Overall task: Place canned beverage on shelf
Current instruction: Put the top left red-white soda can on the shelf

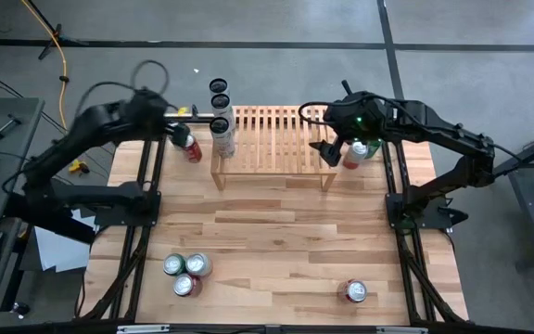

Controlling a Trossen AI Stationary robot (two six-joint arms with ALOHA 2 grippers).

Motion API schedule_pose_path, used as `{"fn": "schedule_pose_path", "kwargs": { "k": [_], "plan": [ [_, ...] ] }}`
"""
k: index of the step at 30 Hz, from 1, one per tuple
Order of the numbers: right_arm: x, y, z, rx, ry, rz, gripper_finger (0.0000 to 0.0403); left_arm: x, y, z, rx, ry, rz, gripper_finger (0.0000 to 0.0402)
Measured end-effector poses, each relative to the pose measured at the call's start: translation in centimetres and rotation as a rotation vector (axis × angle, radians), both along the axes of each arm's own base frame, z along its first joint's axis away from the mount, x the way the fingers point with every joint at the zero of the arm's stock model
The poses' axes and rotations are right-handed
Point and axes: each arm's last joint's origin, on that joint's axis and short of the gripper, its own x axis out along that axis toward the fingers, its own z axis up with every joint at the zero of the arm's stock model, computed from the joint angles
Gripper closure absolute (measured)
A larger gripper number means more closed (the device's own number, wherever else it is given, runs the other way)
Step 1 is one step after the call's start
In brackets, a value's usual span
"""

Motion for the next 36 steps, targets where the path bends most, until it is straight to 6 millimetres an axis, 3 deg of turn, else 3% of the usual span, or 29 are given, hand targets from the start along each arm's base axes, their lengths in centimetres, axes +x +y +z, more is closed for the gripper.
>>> {"fn": "schedule_pose_path", "kwargs": {
  "k": [5,11,19,26,36],
  "plan": [
    [0.0,0.0,0.0,0.002,-0.008,-0.003,0.0010,1.2,2.4,-4.7,-0.134,0.167,0.015,0.0016],
    [0.0,0.0,0.0,0.016,-0.015,-0.016,0.0010,1.5,4.2,-7.9,-0.163,0.228,0.027,0.0016],
    [0.0,0.0,0.0,0.022,-0.018,-0.022,0.0010,1.9,6.1,-10.0,-0.111,0.176,0.041,0.0016],
    [0.0,0.0,0.0,0.027,-0.021,-0.030,0.0010,1.9,7.0,-12.3,-0.185,0.197,0.053,0.0016],
    [0.0,-0.1,0.0,0.011,-0.018,-0.048,0.0010,2.7,7.9,-13.4,-0.186,0.225,0.034,0.0016]
  ]
}}
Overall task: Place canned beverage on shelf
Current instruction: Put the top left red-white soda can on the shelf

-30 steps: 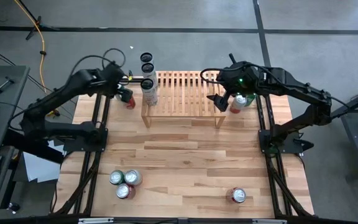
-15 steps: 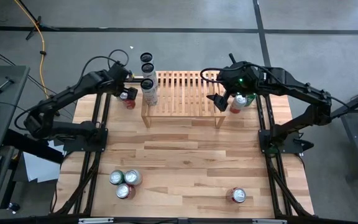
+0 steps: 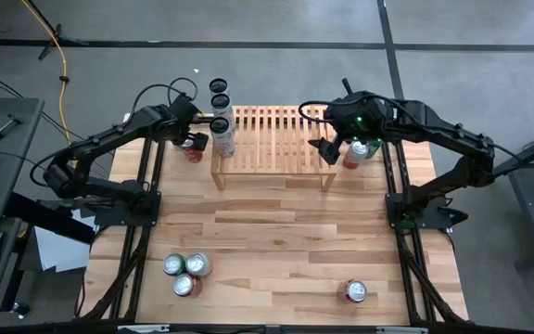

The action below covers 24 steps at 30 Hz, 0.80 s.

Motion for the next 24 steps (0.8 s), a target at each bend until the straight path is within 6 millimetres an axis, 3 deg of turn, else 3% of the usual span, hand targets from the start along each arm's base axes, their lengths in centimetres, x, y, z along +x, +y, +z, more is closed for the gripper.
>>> {"fn": "schedule_pose_path", "kwargs": {
  "k": [13,16,21,24],
  "plan": [
    [0.0,0.0,0.0,0.000,0.000,0.000,0.0010,0.7,0.7,-1.8,-0.065,0.071,-0.034,0.0022],
    [0.0,0.0,0.0,-0.008,0.002,-0.009,0.0010,0.7,0.7,-1.8,-0.067,0.072,-0.037,0.0047],
    [0.0,-0.1,0.0,-0.019,0.004,-0.021,0.0010,0.6,0.6,-1.7,-0.071,0.076,-0.050,0.0120],
    [0.0,-0.1,0.0,-0.017,0.003,-0.023,0.0010,0.4,0.3,-1.4,-0.088,0.075,-0.059,0.0121]
  ]
}}
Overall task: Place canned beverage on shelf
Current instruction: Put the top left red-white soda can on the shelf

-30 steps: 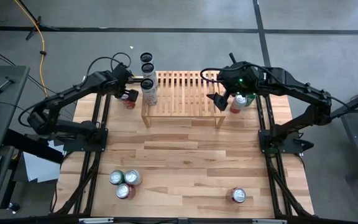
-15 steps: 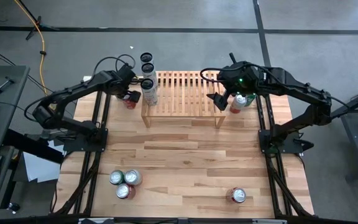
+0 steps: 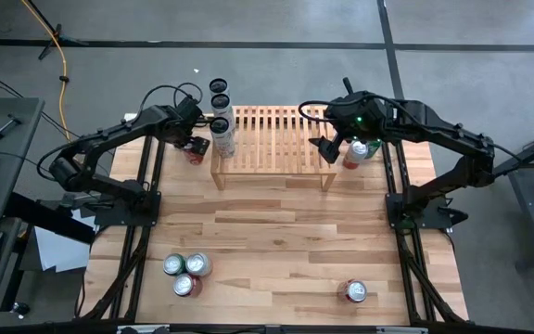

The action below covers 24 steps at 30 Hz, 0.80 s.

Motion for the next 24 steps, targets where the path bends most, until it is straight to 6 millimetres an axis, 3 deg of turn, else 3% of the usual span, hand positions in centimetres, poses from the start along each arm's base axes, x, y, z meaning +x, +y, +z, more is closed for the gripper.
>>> {"fn": "schedule_pose_path", "kwargs": {
  "k": [3,9,17,24],
  "plan": [
    [0.0,0.0,0.0,0.000,-0.001,0.000,0.0010,-0.5,-0.6,1.2,-0.001,-0.011,-0.003,0.0121],
    [0.3,0.0,0.3,-0.008,-0.047,0.006,0.0010,-2.4,-3.0,6.2,0.038,-0.077,-0.018,0.0121],
    [0.5,-0.1,0.6,-0.011,-0.081,0.011,0.0010,-5.2,-8.7,13.7,0.055,-0.222,-0.089,0.0121],
    [0.7,0.1,0.7,0.023,-0.103,0.058,0.0010,-7.1,-13.0,18.5,-0.072,-0.446,-0.240,0.0121]
  ]
}}
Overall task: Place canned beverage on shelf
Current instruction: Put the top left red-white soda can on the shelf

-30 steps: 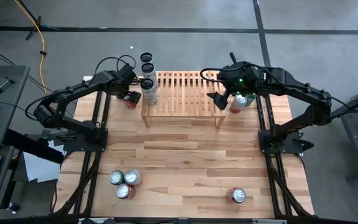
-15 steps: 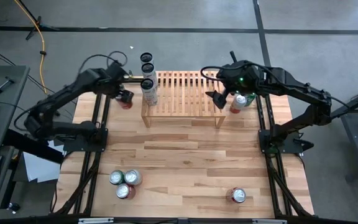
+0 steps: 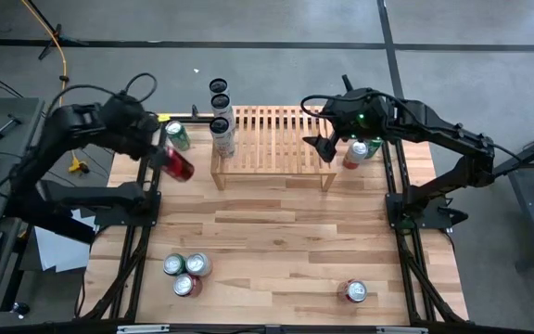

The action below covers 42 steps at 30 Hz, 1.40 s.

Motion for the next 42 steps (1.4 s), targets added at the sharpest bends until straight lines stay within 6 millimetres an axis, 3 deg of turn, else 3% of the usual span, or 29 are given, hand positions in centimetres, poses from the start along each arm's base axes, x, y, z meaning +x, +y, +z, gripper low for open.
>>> {"fn": "schedule_pose_path", "kwargs": {
  "k": [4,8,17,21,27,34,42],
  "plan": [
    [0.2,0.3,0.1,0.054,-0.025,0.081,0.0010,-0.4,-1.5,2.0,-0.062,-0.124,-0.126,0.0121],
    [0.5,0.6,0.4,0.121,-0.076,0.180,0.0010,0.5,-2.3,3.6,-0.066,-0.258,-0.263,0.0121],
    [1.4,1.1,2.3,0.244,-0.313,0.378,0.0010,7.6,-3.5,6.2,0.202,-0.599,-0.686,0.0121],
    [1.7,1.3,3.2,0.253,-0.403,0.469,0.0010,10.6,-3.8,5.6,0.354,-0.596,-0.830,0.0121],
    [2.4,1.3,3.4,0.267,-0.452,0.499,0.0010,14.2,-3.3,4.7,0.672,-0.414,-0.909,0.0121],
    [5.8,1.0,0.4,0.355,-0.333,0.544,0.0010,16.8,-2.9,4.7,0.839,-0.318,-0.977,0.0121],
    [9.0,0.5,-2.6,0.364,-0.242,0.583,0.0010,17.1,-3.5,4.8,0.872,-0.326,-1.027,0.0121]
  ]
}}
